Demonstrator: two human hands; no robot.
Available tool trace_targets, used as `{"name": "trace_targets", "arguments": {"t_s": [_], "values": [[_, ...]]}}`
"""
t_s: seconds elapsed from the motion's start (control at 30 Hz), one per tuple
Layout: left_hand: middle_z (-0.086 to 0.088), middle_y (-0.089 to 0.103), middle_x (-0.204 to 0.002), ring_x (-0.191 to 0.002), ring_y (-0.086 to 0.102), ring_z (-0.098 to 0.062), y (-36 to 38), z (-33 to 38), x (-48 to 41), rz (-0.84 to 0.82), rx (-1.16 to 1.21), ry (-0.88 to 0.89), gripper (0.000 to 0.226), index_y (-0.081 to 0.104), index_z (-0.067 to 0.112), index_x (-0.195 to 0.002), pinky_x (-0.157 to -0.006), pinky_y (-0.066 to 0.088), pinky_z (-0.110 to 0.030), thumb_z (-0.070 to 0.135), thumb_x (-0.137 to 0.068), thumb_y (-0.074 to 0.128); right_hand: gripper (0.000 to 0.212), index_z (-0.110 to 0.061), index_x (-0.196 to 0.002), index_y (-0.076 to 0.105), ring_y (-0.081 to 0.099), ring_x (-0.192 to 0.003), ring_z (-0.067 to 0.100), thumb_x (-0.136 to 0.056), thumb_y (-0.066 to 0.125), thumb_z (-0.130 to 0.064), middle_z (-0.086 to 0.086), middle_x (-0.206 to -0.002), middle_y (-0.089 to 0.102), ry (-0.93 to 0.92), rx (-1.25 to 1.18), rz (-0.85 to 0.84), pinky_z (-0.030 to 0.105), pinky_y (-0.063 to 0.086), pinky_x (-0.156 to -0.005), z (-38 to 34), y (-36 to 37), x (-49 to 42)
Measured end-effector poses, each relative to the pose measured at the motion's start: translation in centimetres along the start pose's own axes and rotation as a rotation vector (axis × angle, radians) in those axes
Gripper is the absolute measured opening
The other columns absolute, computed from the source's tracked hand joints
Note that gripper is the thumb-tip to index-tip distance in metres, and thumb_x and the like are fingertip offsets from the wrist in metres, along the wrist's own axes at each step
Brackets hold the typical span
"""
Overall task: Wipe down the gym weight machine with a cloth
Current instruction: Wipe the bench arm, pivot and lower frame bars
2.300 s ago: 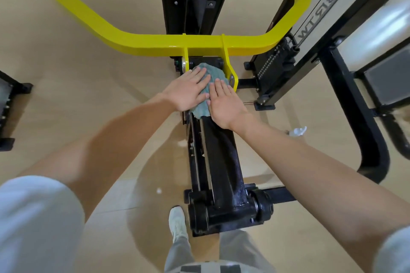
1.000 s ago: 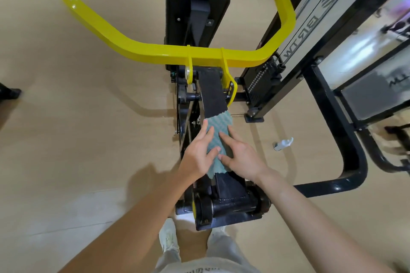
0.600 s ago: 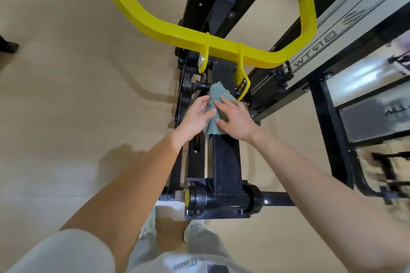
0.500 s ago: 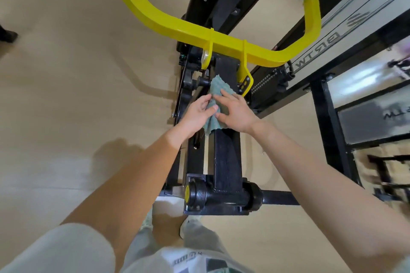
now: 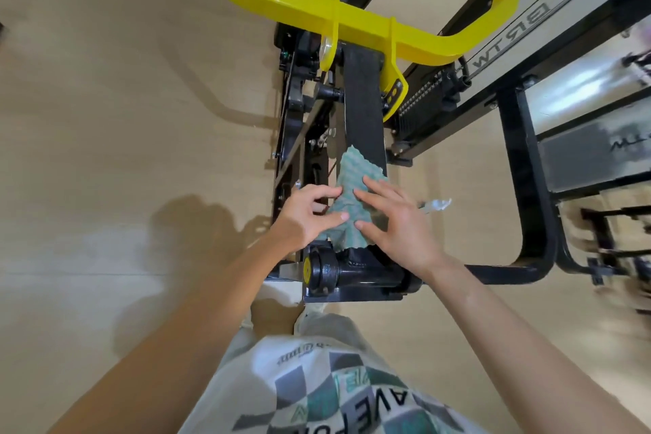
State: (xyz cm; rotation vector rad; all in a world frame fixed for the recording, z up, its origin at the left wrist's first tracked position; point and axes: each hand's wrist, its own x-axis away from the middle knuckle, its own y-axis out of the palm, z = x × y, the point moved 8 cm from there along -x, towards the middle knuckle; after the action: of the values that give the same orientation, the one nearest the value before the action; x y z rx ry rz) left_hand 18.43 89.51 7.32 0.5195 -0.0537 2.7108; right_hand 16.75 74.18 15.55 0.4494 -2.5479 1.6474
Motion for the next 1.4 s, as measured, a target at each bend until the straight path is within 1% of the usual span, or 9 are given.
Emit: {"name": "trace_targets", "arguments": {"t_s": [0.13,0.23,0.43,0.53,0.67,0.83,0.97,1.2,1.4], "values": [[0.018,0.065,-0.113,-0.095,0.064,-0.006,0.7,-0.3,2.3,-0.067,-0.054,-0.022,0.029,0.066,0.035,-0.106,-0.077,0.048,-0.010,0.027,-0.084,0.082,0.049,-0.020,-0.135,0.064,0.039,-0.142,0.017,-0.088,0.077,-0.028,-0.006,-0.150,0.050,0.001,-0.036,0.048,0.031,0.029,-0.119,0.0,0.8,3.0],[0.013,0.069,-0.103,-0.088,0.067,-0.010,1.0,0.2,3.1,-0.042,-0.141,0.002,0.027,0.066,0.033,-0.099,-0.077,0.051,-0.018,0.026,-0.081,0.085,0.042,-0.017,-0.126,0.070,0.045,-0.138,0.017,-0.086,0.078,-0.025,-0.003,-0.145,0.055,0.003,-0.072,0.094,0.031,0.034,-0.116,0.4,1.1,4.8],[0.012,0.060,-0.111,-0.096,0.063,-0.007,2.6,3.1,4.1,0.122,-0.401,0.244,0.030,0.071,0.028,-0.104,-0.080,0.053,-0.024,0.026,-0.078,0.086,0.025,-0.012,-0.106,0.076,0.059,-0.113,0.009,-0.082,0.083,-0.018,-0.003,-0.124,0.065,0.084,-0.121,0.192,0.015,0.043,-0.099,2.5,0.3,6.7],[0.010,0.057,-0.118,-0.100,0.058,-0.008,3.7,4.2,3.9,0.166,-0.624,0.346,0.039,0.072,0.022,-0.118,-0.088,0.048,-0.022,0.031,-0.081,0.083,0.025,-0.012,-0.106,0.073,0.060,-0.099,0.002,-0.083,0.082,-0.015,-0.006,-0.114,0.065,0.145,-0.205,0.231,0.010,0.045,-0.089,3.6,-0.1,6.5],[0.002,0.061,-0.118,-0.104,0.054,-0.022,4.3,5.6,3.1,0.244,-0.819,0.480,0.036,0.075,0.013,-0.113,-0.089,0.044,-0.025,0.026,-0.080,0.084,0.028,-0.020,-0.112,0.066,0.060,-0.089,0.005,-0.086,0.078,-0.019,-0.015,-0.104,0.066,0.201,-0.318,0.177,0.011,0.045,-0.081,4.8,-0.1,5.4],[0.001,0.061,-0.126,-0.104,0.047,-0.022,4.8,6.8,1.5,0.306,-0.968,0.485,0.038,0.073,0.011,-0.120,-0.090,0.048,-0.029,0.025,-0.085,0.079,0.043,-0.015,-0.126,0.063,0.058,-0.105,0.018,-0.086,0.077,-0.018,0.001,-0.118,0.065,0.108,-0.253,0.186,0.028,0.049,-0.093,4.8,-0.3,3.5],[-0.002,0.061,-0.129,-0.107,0.049,-0.024,4.3,8.0,-0.8,0.331,-1.010,0.426,0.041,0.071,0.008,-0.124,-0.093,0.048,-0.032,0.025,-0.087,0.076,0.050,-0.007,-0.133,0.061,0.056,-0.110,0.011,-0.085,0.076,-0.013,0.005,-0.133,0.053,0.045,-0.343,0.175,0.004,0.038,-0.097,4.8,0.0,1.3],[-0.011,0.065,-0.124,-0.101,0.053,-0.036,3.2,10.4,-5.2,0.374,-1.087,0.319,0.032,0.073,0.004,-0.118,-0.090,0.050,-0.044,0.012,-0.087,0.074,0.059,-0.012,-0.140,0.055,0.052,-0.124,0.018,-0.085,0.077,-0.016,0.004,-0.138,0.049,0.010,-0.500,0.123,0.038,0.049,-0.106,6.3,-0.9,-5.3],[-0.009,0.060,-0.134,-0.116,0.054,-0.034,2.4,11.8,-9.9,0.358,-1.188,0.217,0.043,0.067,0.008,-0.130,-0.102,0.038,-0.038,0.025,-0.091,0.072,0.058,-0.017,-0.138,0.057,0.058,-0.118,0.011,-0.084,0.079,-0.013,-0.001,-0.133,0.059,-0.030,-0.789,0.065,0.033,0.051,-0.104,9.0,-1.9,-9.9]]}}
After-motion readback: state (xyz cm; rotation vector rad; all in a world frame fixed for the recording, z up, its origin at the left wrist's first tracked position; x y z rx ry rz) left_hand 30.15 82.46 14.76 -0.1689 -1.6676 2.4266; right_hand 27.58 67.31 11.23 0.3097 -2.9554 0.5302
